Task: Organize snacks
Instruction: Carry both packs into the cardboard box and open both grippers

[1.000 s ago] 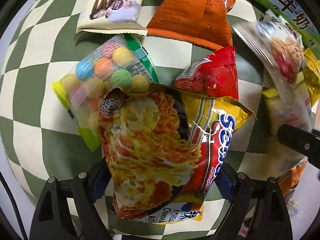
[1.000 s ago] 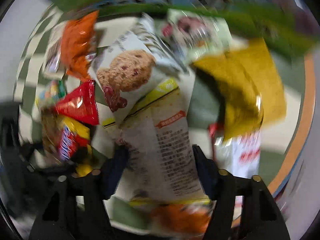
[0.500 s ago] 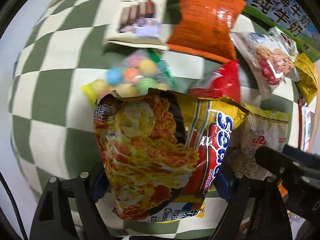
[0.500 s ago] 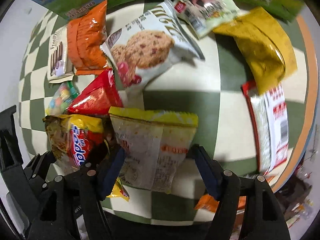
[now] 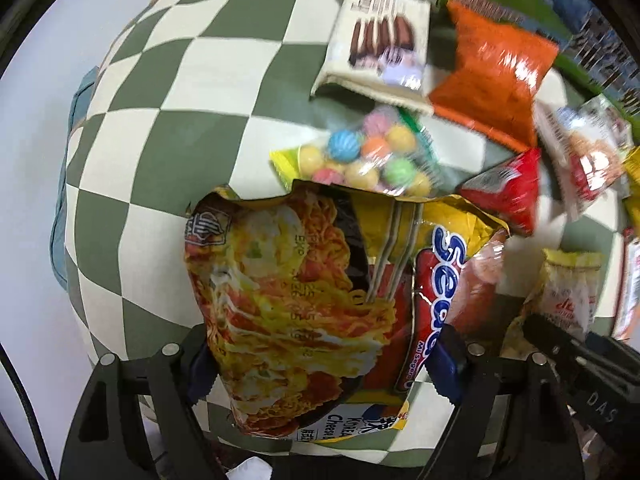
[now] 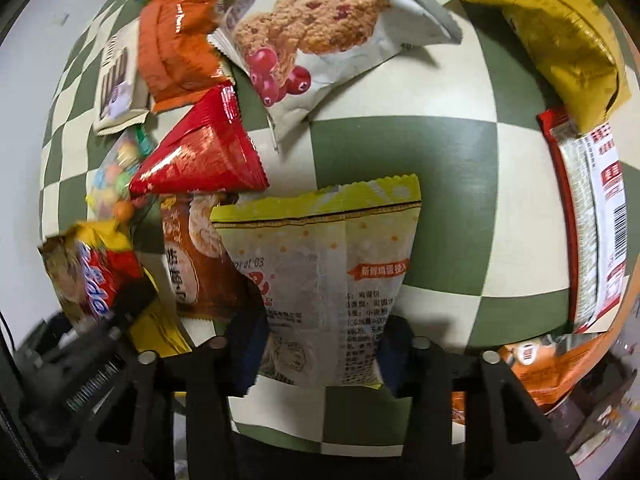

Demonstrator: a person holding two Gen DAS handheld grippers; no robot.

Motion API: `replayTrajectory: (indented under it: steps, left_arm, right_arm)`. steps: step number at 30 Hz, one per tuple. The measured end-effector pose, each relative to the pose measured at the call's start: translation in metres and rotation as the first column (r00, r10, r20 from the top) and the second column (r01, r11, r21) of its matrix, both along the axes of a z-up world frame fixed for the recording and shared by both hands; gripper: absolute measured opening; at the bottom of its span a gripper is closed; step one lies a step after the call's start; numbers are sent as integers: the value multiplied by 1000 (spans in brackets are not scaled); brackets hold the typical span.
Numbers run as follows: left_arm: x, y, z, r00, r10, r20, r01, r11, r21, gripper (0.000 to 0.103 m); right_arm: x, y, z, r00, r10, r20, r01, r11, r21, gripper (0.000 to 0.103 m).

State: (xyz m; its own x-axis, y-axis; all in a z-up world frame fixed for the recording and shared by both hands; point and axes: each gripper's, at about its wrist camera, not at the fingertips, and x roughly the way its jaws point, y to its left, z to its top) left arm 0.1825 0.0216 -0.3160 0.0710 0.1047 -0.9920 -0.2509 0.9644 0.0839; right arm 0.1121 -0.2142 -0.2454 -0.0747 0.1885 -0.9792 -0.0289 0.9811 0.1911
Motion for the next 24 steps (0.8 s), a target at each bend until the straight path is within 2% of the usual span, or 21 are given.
replayTrajectory:
  steps: [5,7,8,9,11,15,19,20,22,24]
  left_arm:
    - [-2,-10,22,997,-19,79,22,999,-37,83]
    - [1,-19,41,991,-34,131,43,997,-65,83]
    - [4,-24,52,987,-43,158,56,996,-77,83]
    - [7,-28,61,983,-51,178,67,994,-86,83]
    - [16,-32,88,973,-66,223,94,989,-117,83]
    - [65,-35,165,946,-104,309,167,968,-188,83]
    - [132,-47,217,910,-175,376,255,951,-174,84]
    - [153,-38,240,907,-188,376,265,950,-163,84]
    - [189,-43,253,903,-203,378,277,949,-151,84]
    - [232,-46,243,913,-212,350,276,950,-144,84]
  right_arm:
    - [-1,-10,30,999,11,31,-12,999,48,47]
    - [2,-17,49,998,10,60,-14,997,75,47]
    - [17,2,49,997,5,75,-12,996,90,47]
    - [17,3,57,996,0,88,-9,995,103,47]
    - [23,-17,87,992,-12,122,-5,990,139,47]
    - [69,-34,160,973,-54,226,10,981,193,47]
    - [121,-47,223,937,-83,339,17,981,195,47]
    - [134,-52,236,928,-78,363,11,983,185,47]
    - [164,-60,248,913,-95,397,30,985,168,47]
    - [200,-62,245,915,-97,392,44,989,142,47]
